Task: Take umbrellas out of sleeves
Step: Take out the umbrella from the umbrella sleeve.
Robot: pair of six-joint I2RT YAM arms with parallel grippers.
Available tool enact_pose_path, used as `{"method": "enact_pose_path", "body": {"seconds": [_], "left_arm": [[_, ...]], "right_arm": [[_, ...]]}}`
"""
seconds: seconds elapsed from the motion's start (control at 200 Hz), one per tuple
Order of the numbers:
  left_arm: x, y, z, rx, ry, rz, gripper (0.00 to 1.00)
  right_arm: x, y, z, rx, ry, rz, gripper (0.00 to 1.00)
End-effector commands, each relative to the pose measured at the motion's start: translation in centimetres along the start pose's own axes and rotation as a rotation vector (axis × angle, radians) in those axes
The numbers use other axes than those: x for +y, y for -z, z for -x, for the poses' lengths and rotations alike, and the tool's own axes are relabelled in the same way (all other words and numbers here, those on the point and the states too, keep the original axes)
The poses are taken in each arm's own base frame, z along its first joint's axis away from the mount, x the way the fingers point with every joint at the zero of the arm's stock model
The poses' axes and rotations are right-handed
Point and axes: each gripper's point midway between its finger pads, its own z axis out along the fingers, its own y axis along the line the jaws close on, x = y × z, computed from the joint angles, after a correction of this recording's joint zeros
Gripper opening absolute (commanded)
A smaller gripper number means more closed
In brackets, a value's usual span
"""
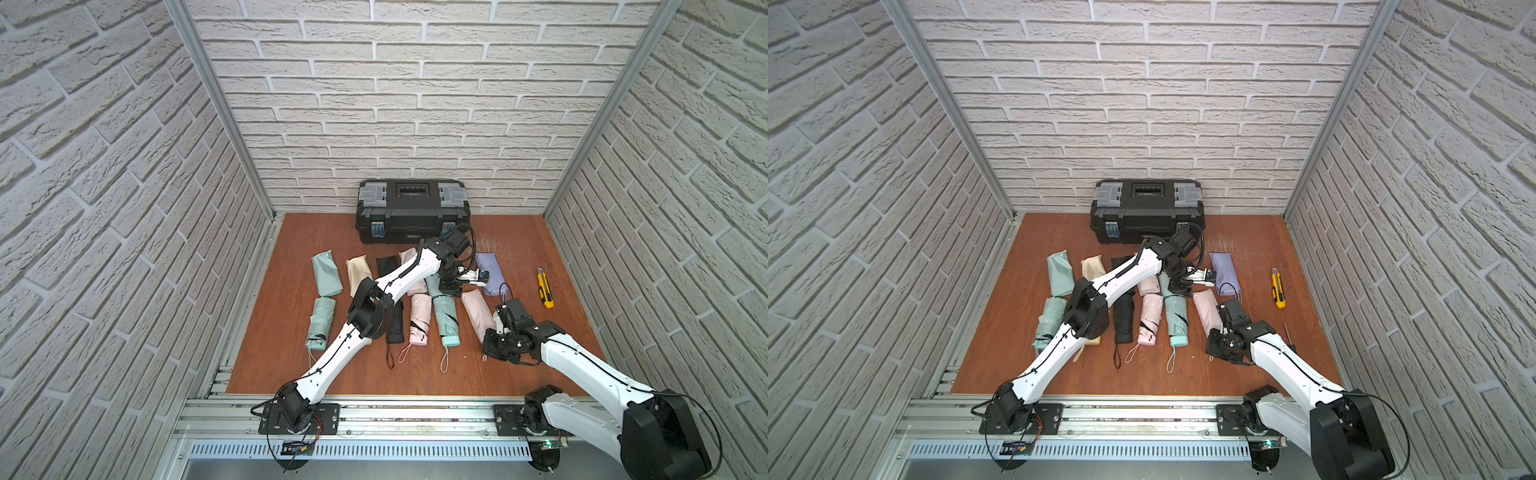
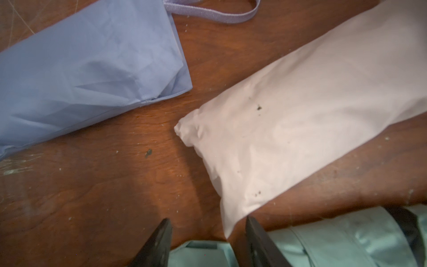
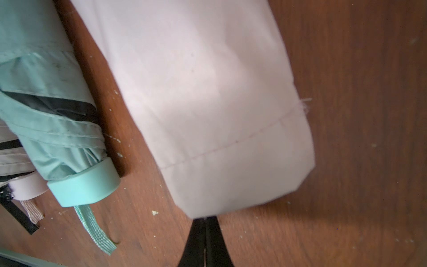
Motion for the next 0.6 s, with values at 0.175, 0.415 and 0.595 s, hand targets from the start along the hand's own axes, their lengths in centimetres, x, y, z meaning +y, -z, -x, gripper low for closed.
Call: {"method": "enact_pose_path", "body": {"seconds": [0.175,0.415,0.595], "left_arm": [[-1.44,-0.88,0.63,-0.029,-0.002,-0.063,0.42],[-1.51,-1.11,0.30,-0.012,-0.006,-0.062,0.30],[-1.52,-1.00,0.09,0.001,-0.017,-0.060,0.20]], "right_arm": [[-0.11,-0.17,-0.47,0.014,-0.006,-0.001,0.03],[-0.14,-0.17,-0.51,0.012,-0.008,-0.001,0.03],[-0.19,-0.15,-0.52,0.011,-0.008,-0.003,0.03]]}}
